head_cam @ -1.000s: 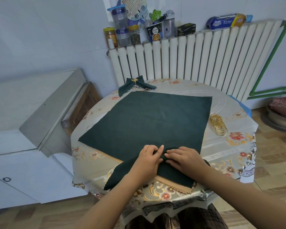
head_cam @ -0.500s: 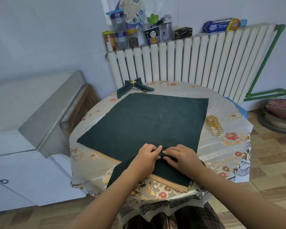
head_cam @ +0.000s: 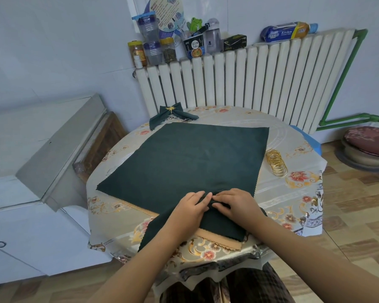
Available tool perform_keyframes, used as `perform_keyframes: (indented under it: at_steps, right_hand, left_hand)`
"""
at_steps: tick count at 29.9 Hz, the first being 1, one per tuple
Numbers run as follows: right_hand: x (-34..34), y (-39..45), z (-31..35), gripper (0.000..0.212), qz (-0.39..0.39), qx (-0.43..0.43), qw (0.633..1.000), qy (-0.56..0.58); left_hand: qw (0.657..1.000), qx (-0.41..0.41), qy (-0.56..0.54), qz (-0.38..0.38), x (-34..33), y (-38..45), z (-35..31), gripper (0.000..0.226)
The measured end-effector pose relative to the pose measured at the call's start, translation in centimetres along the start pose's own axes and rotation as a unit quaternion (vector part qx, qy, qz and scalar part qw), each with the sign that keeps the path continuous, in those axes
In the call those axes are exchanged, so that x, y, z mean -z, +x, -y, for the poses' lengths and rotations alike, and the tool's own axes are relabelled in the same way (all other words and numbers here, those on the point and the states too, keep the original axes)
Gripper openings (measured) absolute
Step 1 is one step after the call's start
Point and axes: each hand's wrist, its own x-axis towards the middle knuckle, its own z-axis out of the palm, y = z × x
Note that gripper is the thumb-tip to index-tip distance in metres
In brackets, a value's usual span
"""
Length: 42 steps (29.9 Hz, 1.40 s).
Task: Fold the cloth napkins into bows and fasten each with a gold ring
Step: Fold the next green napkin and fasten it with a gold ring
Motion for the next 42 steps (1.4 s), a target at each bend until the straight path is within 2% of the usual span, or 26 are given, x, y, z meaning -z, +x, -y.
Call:
perform_keyframes:
  at_steps: [4, 9, 11, 15, 17, 20, 22, 25, 28, 33, 36, 42]
  right_hand:
    - [0.0, 0.0, -0.1, 0.021, 0.023, -0.005, 1.000, 0.002]
    - [0.5, 0.0, -0.1, 0.026, 0.023, -0.025, 0.999, -0.003]
    - [1.1, 0.1, -0.4, 0.025, 0.010, -0.039, 0.999, 0.007]
    - [3.0, 0.6, -2.6, 0.016, -0.056, -0.170, 0.984, 0.008]
    - [3.8, 0.6, -4.4, 0.026, -0.100, -0.272, 0.957, 0.007]
    - [4.9, 0.4, -7.4, 0.051, -0.150, -0.395, 0.906, -0.027]
    - [5.6, 0.2, -8.8, 0.063, -0.154, -0.440, 0.883, -0.050]
    - [6.1, 0.2, -10.5, 0.070, -0.094, -0.498, 0.860, -0.067]
    - [5.7, 0.0, -11.6, 0.058, -0.040, -0.481, 0.869, -0.104]
    - [5.5, -0.5, -11.8, 0.044, -0.021, -0.462, 0.878, -0.119]
    - [5.9, -0.3, -11.6, 0.037, -0.048, -0.466, 0.879, -0.084]
    - [8.0, -1.3, -9.4, 0.038, -0.143, -0.424, 0.889, 0.102]
  left_hand:
    - [0.999, -0.016, 0.031, -0.005, 0.5, 0.5, 0.2, 0.045]
    - [0.997, 0.045, -0.064, -0.006, 1.1, 1.7, 0.1, 0.034]
    - [0.997, 0.047, -0.066, -0.006, 1.0, 2.3, 0.2, 0.033]
    - [0.998, 0.029, -0.044, -0.030, 1.2, 3.6, 0.5, 0.029]
    - [0.997, 0.036, -0.032, -0.055, 1.0, 4.6, 0.6, 0.027]
    - [0.996, 0.043, -0.030, -0.074, 0.5, 6.5, 0.1, 0.027]
    - [0.995, 0.047, -0.027, -0.081, 0.0, 7.6, -0.3, 0.028]
    - [0.995, 0.051, -0.022, -0.088, -0.8, 8.6, -0.8, 0.029]
    - [0.995, 0.053, -0.019, -0.086, -1.3, 9.3, -0.7, 0.030]
    - [0.996, 0.052, -0.012, -0.074, -1.7, 9.5, -0.4, 0.030]
    - [0.996, 0.050, -0.012, -0.079, -1.4, 9.4, -0.3, 0.030]
    - [0.990, 0.076, -0.028, -0.116, -0.1, 8.6, 0.7, 0.029]
